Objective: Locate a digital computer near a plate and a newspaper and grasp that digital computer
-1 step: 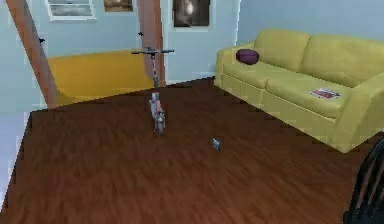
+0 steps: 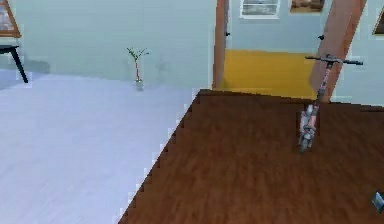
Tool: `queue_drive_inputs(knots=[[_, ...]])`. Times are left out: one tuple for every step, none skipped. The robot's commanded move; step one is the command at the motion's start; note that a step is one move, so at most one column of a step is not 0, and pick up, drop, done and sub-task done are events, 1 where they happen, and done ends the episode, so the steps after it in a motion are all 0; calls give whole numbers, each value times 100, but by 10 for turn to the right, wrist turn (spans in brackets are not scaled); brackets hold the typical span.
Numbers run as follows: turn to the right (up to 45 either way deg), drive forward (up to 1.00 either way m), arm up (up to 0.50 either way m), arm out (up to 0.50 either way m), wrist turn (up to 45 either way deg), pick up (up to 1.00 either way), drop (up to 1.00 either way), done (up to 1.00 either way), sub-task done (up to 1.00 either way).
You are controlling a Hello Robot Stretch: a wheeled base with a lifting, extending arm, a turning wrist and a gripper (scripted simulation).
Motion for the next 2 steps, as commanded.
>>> queue_drive_inputs(knots=[[-240,0,0,0,0,0,0,0,0],[0,5,0,0,0,0,0,0,0]])
